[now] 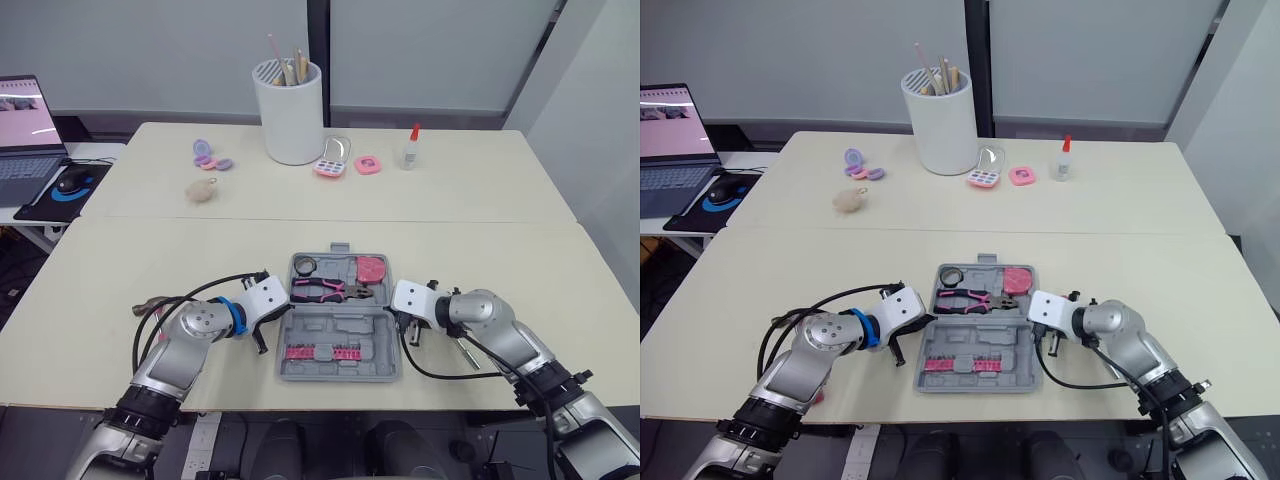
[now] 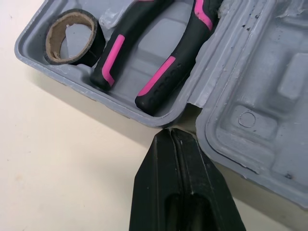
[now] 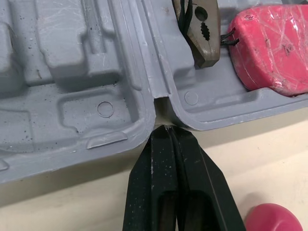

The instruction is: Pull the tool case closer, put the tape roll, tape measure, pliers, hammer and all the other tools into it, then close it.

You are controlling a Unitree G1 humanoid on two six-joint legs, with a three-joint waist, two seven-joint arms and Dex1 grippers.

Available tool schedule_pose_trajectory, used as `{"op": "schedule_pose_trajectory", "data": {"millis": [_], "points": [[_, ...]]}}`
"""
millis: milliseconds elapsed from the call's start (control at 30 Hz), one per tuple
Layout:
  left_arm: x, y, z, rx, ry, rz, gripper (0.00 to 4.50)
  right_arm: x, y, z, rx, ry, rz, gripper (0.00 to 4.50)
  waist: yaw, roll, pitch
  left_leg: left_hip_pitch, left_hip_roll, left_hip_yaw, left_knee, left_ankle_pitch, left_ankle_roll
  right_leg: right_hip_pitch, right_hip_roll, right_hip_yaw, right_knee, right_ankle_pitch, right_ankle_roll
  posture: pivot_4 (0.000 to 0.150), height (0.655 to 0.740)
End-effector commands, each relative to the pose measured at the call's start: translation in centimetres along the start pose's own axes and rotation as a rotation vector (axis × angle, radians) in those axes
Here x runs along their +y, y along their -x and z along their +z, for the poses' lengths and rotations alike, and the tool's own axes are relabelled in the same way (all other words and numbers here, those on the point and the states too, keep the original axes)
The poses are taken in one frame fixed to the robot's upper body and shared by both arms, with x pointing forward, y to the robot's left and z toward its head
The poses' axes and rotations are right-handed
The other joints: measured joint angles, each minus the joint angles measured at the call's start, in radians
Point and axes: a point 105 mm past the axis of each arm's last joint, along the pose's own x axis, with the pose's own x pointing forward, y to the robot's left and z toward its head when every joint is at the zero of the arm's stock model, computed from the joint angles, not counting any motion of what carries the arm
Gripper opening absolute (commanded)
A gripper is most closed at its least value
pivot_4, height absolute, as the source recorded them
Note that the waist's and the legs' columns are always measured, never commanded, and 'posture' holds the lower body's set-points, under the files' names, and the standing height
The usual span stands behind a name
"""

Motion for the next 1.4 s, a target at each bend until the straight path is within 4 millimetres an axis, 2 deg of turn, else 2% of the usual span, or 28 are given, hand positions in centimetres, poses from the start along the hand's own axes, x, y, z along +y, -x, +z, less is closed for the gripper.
{"op": "schedule_pose_trajectory", "data": {"millis": [33,200,333,433,633,800,867,933,1033,1167,1233,1400], "points": [[1.9,1.7,0.9,-0.066,-0.023,0.05,0.0,-1.4,1.3,0.5,-0.028,0.009,-0.052,0.01,0.0,0.0,0.0,0.0,0.0,0.0,0.0,0.0,0.0,0.0,0.0,0.0,0.0,0.0,0.0,0.15,0.74],[3.2,3.6,1.3,-0.114,-0.018,0.064,0.0,-1.8,2.6,1.3,-0.075,-0.019,-0.049,0.01,-0.001,0.0,0.0,0.0,0.0,0.0,0.0,0.0,0.0,-0.001,-0.001,0.0,0.0,0.0,0.0,0.15,0.74],[4.0,6.2,2.5,-0.215,0.0,0.07,0.0,-2.4,4.8,1.6,-0.116,-0.049,-0.056,0.01,0.0,0.0,0.0,-0.001,0.0,0.0,-0.001,0.0,0.0,-0.001,-0.001,0.0,0.0,0.0,0.0,0.15,0.74],[4.9,8.9,3.2,-0.313,0.083,0.082,0.53,-3.0,7.3,2.8,-0.221,-0.117,-0.051,0.0,0.0,0.0,0.001,-0.001,0.001,0.0,-0.001,0.0,0.0,-0.001,-0.002,0.0,-0.001,0.0,0.0,0.15,0.74],[5.7,13.6,2.2,-0.328,0.191,0.091,2.37,-4.4,12.3,2.9,-0.314,-0.136,-0.068,1.24,-0.002,0.0,0.001,0.0,0.001,0.0,-0.001,0.0,0.0,-0.001,-0.003,0.0,-0.001,0.0,0.0,0.15,0.74],[6.5,18.8,0.8,-0.29,0.318,0.143,4.01,-5.4,17.0,2.1,-0.334,-0.235,-0.098,2.45,-0.002,0.0,0.002,0.0,0.001,0.0,-0.001,0.0,0.0,-0.001,-0.003,0.0,-0.001,0.0,0.0,0.15,0.74],[6.9,21.0,0.2,-0.27,0.37,0.175,4.5,-5.7,18.8,1.4,-0.317,-0.293,-0.112,2.94,-0.001,0.0,0.002,0.0,0.001,0.0,-0.002,0.0,0.0,-0.001,-0.004,0.0,-0.001,0.0,0.0,0.15,0.74],[7.4,23.1,-0.7,-0.255,0.419,0.221,4.5,-5.9,20.4,0.0,-0.287,-0.344,-0.134,3.44,-0.001,0.001,0.002,0.0,0.001,0.0,-0.002,0.0,0.0,-0.001,-0.004,-0.001,-0.002,0.0,0.0,0.15,0.74],[7.9,25.5,-2.4,-0.229,0.481,0.29,4.5,-6.0,21.9,-1.8,-0.245,-0.388,-0.171,4.44,0.0,0.001,0.002,0.001,0.001,0.001,-0.002,0.0,0.0,-0.001,-0.005,-0.001,-0.002,-0.001,-0.001,0.15,0.74],[8.4,27.9,-5.2,-0.164,0.54,0.384,4.5,-7.5,23.2,-3.5,-0.228,-0.41,-0.283,4.48,-0.005,0.001,0.003,0.001,0.002,0.004,-0.003,0.0,0.0,-0.002,-0.005,0.001,-0.002,-0.001,-0.001,0.15,0.74],[8.5,29.0,-6.8,-0.132,0.564,0.429,4.5,-7.4,23.3,-4.5,-0.211,-0.42,-0.286,4.48,-0.005,0.001,0.003,0.001,0.002,0.004,-0.003,0.0,0.0,-0.003,-0.005,0.0,-0.002,-0.001,-0.001,0.15,0.74],[8.5,30.4,-8.5,-0.104,0.594,0.48,4.5,-7.4,23.4,-5.6,-0.2,-0.439,-0.311,4.48,-0.002,0.001,0.003,0.001,0.001,0.005,-0.004,0.0,0.0,-0.003,-0.007,0.0,-0.002,-0.002,-0.002,0.15,0.74]]}}
